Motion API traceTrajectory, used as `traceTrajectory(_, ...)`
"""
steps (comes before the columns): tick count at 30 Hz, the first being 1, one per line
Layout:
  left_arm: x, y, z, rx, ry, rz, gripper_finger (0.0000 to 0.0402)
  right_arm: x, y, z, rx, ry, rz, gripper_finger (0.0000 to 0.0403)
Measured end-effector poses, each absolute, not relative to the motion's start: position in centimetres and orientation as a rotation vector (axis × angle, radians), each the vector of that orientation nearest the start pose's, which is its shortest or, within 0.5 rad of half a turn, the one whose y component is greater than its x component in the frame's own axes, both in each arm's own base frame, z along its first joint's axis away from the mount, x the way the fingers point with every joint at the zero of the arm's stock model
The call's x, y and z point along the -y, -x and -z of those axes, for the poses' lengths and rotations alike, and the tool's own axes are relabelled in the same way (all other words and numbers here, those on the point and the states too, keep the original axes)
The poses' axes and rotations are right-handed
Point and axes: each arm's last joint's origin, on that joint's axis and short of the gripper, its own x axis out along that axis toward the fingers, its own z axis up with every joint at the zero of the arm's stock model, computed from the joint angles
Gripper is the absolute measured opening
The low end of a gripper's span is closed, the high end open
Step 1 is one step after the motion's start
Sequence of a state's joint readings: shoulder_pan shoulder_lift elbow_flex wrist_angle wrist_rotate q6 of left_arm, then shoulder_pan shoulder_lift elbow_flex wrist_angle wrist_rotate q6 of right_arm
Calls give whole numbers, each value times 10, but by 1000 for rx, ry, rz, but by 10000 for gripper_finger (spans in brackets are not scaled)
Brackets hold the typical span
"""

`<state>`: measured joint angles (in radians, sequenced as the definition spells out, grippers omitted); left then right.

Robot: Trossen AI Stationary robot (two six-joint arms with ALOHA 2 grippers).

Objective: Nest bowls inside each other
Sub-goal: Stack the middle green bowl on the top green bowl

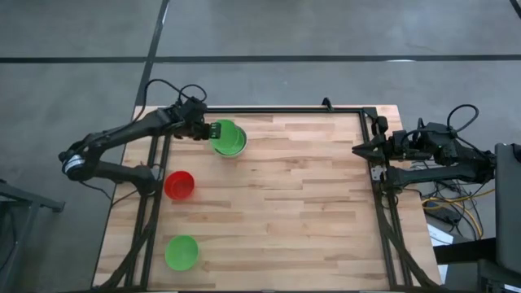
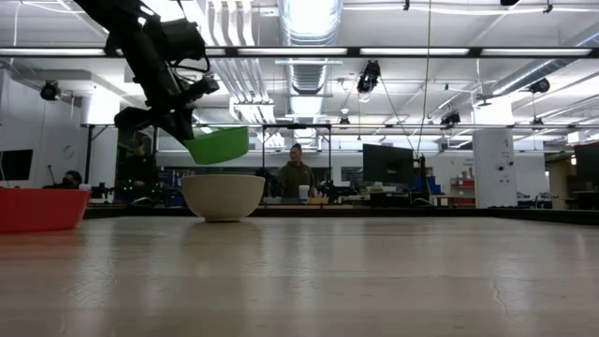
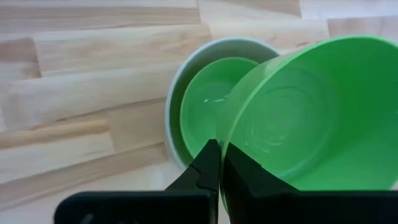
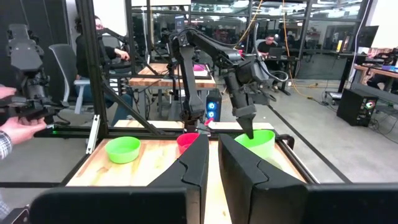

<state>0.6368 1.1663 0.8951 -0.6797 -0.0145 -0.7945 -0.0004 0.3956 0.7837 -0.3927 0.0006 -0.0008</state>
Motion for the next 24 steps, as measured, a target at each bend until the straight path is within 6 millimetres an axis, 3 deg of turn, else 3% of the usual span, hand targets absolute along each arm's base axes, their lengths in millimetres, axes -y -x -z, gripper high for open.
traceTrajectory(13,-159,-201,-258,-686,1030,-990,8,0,-77,-353,-4,1,1,34)
traceTrajectory(24,-173,-203,-238,-767,1157,-971,8,0,-77,-353,-5,1,1,34)
